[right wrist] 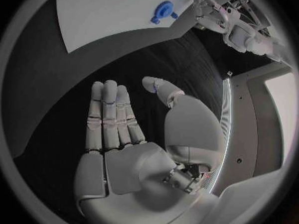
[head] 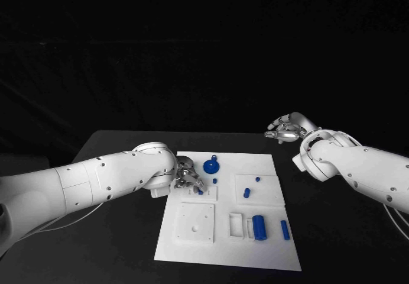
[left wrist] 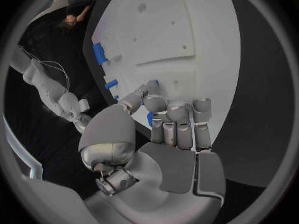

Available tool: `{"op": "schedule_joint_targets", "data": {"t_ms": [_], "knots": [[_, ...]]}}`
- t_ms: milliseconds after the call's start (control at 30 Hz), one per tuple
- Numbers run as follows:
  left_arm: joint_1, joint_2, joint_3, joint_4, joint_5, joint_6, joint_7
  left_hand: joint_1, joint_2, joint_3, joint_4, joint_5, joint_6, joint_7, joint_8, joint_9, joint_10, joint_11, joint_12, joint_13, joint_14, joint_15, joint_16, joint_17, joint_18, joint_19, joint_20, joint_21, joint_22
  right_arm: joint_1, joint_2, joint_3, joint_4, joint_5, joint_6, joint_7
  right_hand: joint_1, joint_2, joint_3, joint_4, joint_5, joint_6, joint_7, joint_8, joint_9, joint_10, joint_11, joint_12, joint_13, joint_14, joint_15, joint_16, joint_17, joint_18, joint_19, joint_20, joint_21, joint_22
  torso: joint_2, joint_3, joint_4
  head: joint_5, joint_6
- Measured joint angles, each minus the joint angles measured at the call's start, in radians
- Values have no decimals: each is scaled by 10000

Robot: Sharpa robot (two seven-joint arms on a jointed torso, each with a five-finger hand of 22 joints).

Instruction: Assemble the parts on the task board

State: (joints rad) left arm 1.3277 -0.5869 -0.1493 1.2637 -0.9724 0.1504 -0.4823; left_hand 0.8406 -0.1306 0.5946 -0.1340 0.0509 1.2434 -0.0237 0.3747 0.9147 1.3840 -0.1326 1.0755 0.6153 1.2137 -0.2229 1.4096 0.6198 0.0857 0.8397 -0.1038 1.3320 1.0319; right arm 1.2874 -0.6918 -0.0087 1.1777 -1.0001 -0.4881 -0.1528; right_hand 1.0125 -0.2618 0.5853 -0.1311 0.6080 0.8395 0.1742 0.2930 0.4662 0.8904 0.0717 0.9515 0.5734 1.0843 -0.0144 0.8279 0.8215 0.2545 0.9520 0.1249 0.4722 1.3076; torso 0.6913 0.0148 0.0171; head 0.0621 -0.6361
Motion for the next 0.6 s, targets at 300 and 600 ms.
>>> {"op": "schedule_joint_targets", "data": {"t_ms": [300, 600], "knots": [[-4, -220, 0, 141, 108, -97, 66, -174, -835, 251, 802, 1, -39, -6, -61, 128, 1, 0, -80, 9, -20, -17, 0, -33, 0, 0, 0, 39, -116, -15, -16, 0, -11, 7, -1, 9, 0, 0, 0, 0, 0, 0, -1, 0, 0, 0, 0, 0, -3, 0, 0, 0, 0, 0, 0, 0, 0, 0, 1, -2, -4, -27, 12], [14, -364, 218, 160, 1001, -365, 346, 58, -1162, 306, 954, 2, -590, 141, -390, 180, -326, 153, -301, 5, -352, 31, -233, -119, -1, -214, 70, 39, -216, -25, -40, 0, -21, 22, -3, 19, 0, 0, 0, 0, 0, -3, -6, 0, 0, 0, 0, 0, -13, 0, 0, -35, 0, -1, 0, 0, 0, 0, -6, -1, 3, -41, 33]]}}
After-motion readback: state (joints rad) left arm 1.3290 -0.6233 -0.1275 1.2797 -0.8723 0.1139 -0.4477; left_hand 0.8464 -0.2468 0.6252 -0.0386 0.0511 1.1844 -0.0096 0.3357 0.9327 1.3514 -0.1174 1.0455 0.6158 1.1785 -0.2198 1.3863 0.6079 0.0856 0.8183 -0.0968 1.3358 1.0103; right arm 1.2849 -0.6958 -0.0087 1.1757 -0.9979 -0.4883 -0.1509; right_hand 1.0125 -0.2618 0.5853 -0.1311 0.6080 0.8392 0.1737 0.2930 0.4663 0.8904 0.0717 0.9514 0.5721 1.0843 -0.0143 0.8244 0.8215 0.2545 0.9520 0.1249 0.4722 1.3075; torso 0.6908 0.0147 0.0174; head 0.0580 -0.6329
